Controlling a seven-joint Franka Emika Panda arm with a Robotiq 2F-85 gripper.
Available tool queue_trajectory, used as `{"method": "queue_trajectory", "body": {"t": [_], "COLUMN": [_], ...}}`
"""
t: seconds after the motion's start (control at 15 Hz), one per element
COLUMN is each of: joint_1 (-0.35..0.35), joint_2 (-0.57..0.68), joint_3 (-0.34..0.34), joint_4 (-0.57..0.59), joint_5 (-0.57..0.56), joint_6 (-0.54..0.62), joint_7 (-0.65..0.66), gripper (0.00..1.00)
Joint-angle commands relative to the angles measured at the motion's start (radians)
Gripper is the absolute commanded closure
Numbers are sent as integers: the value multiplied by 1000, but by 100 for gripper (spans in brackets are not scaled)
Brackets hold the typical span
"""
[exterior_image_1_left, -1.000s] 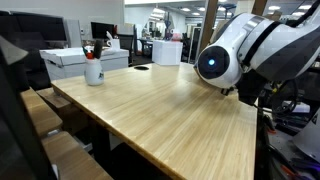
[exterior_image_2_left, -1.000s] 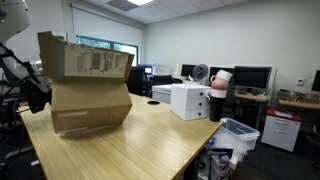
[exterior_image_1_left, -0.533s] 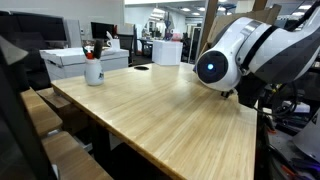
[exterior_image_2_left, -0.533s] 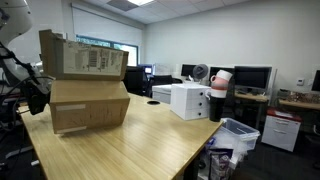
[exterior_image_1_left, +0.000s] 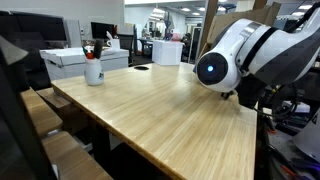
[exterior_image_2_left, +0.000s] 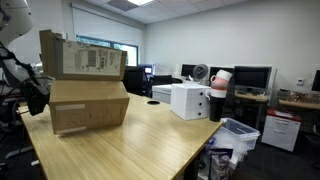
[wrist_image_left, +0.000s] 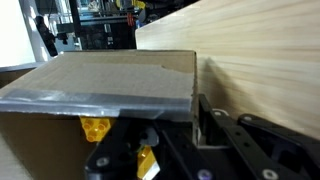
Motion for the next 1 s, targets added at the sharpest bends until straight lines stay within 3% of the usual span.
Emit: {"method": "queue_trajectory", "body": {"t": [0.0, 0.93], "joint_1": [16, 25], "joint_2": [-8, -6], "joint_3": [-3, -4], "joint_4": [-2, -6], "joint_5": [-16, -35], "joint_6": [-13, -5], "joint_7": [19, 28], "gripper": [93, 94]}}
